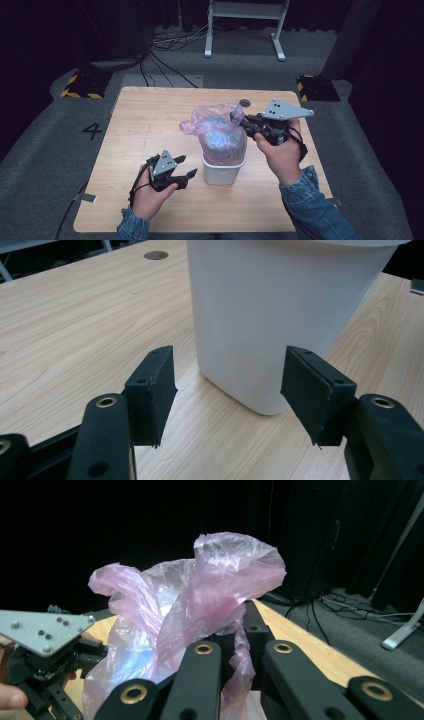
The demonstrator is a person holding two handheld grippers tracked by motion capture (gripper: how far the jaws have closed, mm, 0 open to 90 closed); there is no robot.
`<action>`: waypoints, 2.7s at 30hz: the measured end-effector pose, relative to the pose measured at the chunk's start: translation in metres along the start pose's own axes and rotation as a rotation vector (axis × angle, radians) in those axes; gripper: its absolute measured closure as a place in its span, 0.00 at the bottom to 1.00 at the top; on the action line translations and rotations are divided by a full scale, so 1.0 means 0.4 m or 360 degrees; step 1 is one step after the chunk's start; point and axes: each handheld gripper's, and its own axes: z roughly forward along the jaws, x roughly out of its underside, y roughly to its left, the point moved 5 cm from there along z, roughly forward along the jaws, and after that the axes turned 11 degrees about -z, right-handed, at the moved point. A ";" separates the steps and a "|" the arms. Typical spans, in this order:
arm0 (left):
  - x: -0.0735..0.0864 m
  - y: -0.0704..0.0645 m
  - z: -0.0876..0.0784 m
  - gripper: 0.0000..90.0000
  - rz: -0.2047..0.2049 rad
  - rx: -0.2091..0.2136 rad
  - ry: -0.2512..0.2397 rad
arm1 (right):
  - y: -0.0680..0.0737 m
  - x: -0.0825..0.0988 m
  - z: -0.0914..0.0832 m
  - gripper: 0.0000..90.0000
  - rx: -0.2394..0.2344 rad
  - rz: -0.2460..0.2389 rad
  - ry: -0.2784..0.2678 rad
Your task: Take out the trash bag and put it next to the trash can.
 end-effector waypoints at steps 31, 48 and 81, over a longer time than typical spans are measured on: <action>0.032 0.028 -0.046 0.42 -0.0073 -0.0097 0.0000 | -0.147 -0.025 -0.163 0.98 0.0351 -0.0036 -0.0021; 0.027 0.029 -0.030 0.42 -0.0058 -0.0073 0.0007 | -0.240 0.155 -0.172 0.98 0.0487 0.0189 0.0174; 0.050 0.038 -0.073 0.42 -0.0104 -0.0134 -0.0004 | -0.160 0.393 -0.044 0.86 0.0242 0.0310 0.0515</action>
